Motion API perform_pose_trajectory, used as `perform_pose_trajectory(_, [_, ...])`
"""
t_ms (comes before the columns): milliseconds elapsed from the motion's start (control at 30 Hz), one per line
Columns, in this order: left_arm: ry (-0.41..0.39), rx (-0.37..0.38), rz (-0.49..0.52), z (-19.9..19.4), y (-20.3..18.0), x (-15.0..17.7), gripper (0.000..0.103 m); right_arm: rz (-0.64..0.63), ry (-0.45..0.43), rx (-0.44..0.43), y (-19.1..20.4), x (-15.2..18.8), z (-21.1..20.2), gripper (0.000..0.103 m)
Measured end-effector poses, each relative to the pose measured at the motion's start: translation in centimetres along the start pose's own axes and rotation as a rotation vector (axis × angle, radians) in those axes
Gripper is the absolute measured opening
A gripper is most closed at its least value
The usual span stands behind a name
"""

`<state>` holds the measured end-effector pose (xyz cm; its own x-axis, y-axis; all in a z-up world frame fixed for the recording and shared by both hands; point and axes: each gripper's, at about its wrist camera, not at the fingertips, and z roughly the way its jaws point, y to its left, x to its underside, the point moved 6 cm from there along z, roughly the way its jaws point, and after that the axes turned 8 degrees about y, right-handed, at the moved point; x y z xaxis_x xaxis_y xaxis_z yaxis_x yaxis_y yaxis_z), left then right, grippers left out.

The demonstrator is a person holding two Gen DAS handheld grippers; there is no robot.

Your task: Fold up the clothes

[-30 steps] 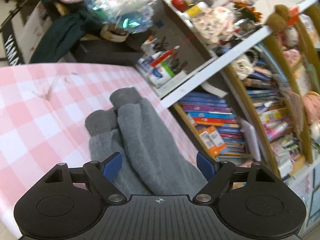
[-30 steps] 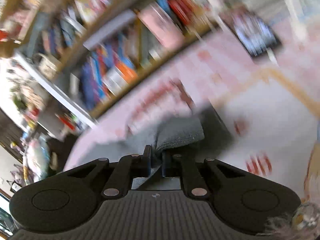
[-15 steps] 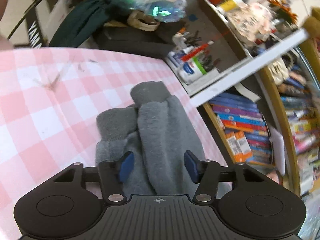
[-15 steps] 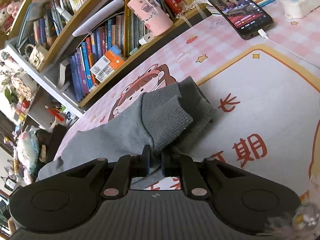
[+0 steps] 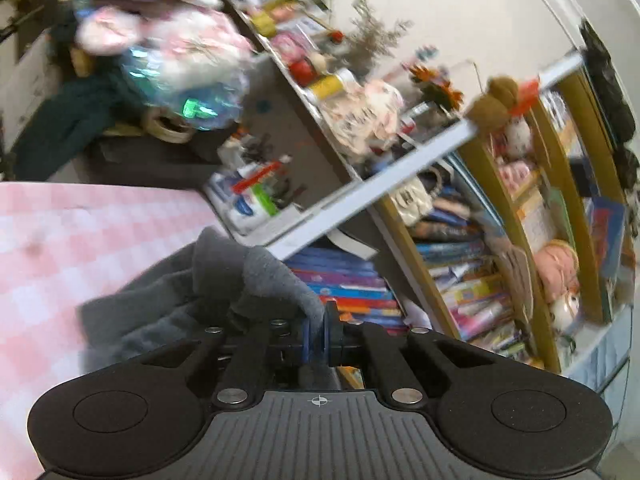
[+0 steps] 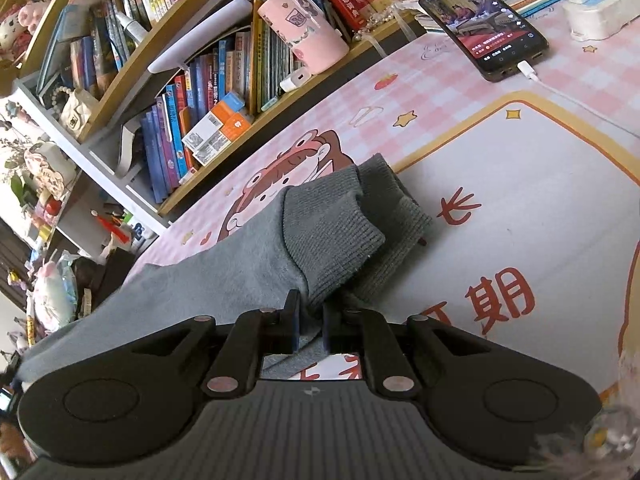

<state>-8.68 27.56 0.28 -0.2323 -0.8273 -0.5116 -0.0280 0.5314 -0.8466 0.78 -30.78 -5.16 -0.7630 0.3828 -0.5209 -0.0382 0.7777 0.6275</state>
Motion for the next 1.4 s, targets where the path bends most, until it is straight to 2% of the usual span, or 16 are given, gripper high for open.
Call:
perform_pose_trajectory(133, [0.110,-0.204,-0.060,0.9,5.8,2.0,0.005,0.003,0.005,0.001,0.1,0.0,0.0,0.009])
perform_pose_trajectory(233, [0.132,-0.226,-0.075,1.5,7.3,3.2,0.006,0.035,0.015,-0.011,0.0,-0.3,0.0,0.012])
perform_pose_trajectory(333, [0.132,-0.219,-0.079,1.3,7.1,3.2,0.006,0.028,0.011,0.003,0.5,-0.9,0.0,0.013])
perform_pose_trajectory(433, [0.128,-0.217,-0.068,1.3,6.6,3.1,0.006,-0.087,-0.030,0.032,2.6,-2.3,-0.6,0.009])
perform_pose_trajectory(567, [0.130,-0.212,-0.050,1.6,6.1,3.2,0.006,-0.293,-0.234,-0.004,6.9,-3.6,-4.8,0.009])
perform_pose_trajectory(633, [0.132,-0.211,-0.039,1.7,5.9,3.3,0.006,-0.340,-0.254,0.031,7.2,-3.0,-5.4,0.009])
perform_pose_trajectory(667, [0.135,-0.209,-0.036,1.7,5.8,3.4,0.006,-0.345,-0.229,0.070,6.5,-2.7,-4.8,0.009])
perform_pose_trajectory(800, [0.147,-0.205,-0.010,1.8,5.1,3.9,0.006,-0.228,-0.067,0.178,1.6,-2.0,-0.4,0.010])
perform_pose_trajectory(900, [0.145,-0.210,0.010,1.9,4.6,3.9,0.008,-0.193,-0.097,0.147,0.4,-1.5,0.1,0.010])
perform_pose_trajectory(1067, [0.135,-0.201,0.019,2.3,4.0,3.6,0.009,-0.208,-0.096,0.150,0.4,-1.2,0.0,0.010])
perform_pose_trajectory(1133, [0.120,-0.168,0.026,1.7,3.3,3.4,0.005,-0.219,-0.101,0.156,0.3,-1.0,-0.1,0.010])
perform_pose_trajectory(1400, [0.062,-0.036,0.054,-0.6,0.2,2.5,0.004,-0.224,-0.098,0.155,0.3,-1.2,0.0,0.010])
